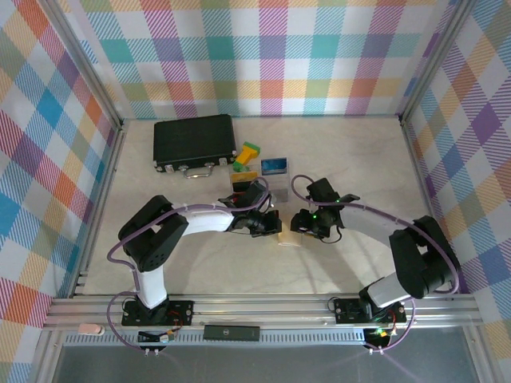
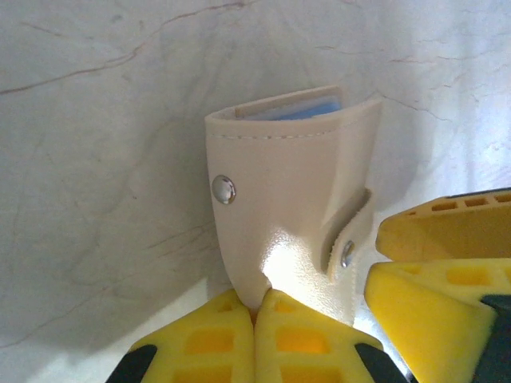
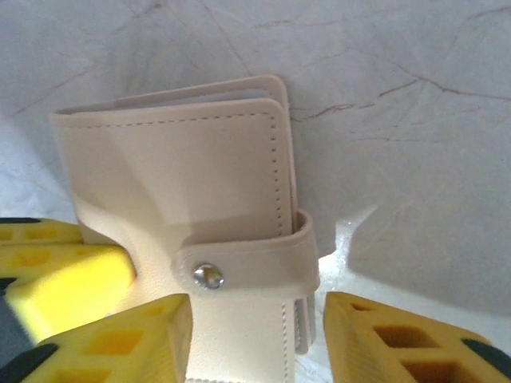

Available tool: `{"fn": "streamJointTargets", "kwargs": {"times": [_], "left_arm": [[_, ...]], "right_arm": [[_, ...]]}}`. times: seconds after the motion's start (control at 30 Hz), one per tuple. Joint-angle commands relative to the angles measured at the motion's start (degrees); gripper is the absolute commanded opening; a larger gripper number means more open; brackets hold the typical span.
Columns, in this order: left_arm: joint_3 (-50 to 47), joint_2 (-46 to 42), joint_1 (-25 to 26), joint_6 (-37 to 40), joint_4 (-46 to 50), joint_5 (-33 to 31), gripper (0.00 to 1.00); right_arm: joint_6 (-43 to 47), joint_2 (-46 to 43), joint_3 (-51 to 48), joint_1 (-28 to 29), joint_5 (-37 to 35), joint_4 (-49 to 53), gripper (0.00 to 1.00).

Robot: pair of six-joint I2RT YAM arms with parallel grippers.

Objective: Take the credit cards out of the card holder

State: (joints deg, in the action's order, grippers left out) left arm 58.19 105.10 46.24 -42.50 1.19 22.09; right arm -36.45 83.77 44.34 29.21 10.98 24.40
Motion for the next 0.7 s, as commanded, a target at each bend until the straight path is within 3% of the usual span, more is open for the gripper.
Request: {"fn": "streamJointTargets", "kwargs": {"times": [0.0, 0.3, 0.5, 0.67], "left_arm": [[0.5, -4.0, 0.1, 2.0, 1.2, 0.6, 0.0], [-0.4, -6.6, 0.2, 1.9, 2.4, -0.2, 0.0], [-0.6, -6.7, 0.1, 1.7, 2.6, -0.5, 0.0], [-0.4, -6.8, -0.1, 2.0, 4.6, -1.1, 0.0]], "right_arm": [[1.9, -2.9, 0.3, 0.1, 0.8, 1.2, 0.52], [2.0, 0.0, 1.6, 0.1, 7.7, -1.5, 0.57], [2.0, 2.1, 2.1, 0.1, 5.6, -0.9, 0.55], [1.9, 3.5, 2.8, 0.1, -0.8, 1.4, 0.5]]}}
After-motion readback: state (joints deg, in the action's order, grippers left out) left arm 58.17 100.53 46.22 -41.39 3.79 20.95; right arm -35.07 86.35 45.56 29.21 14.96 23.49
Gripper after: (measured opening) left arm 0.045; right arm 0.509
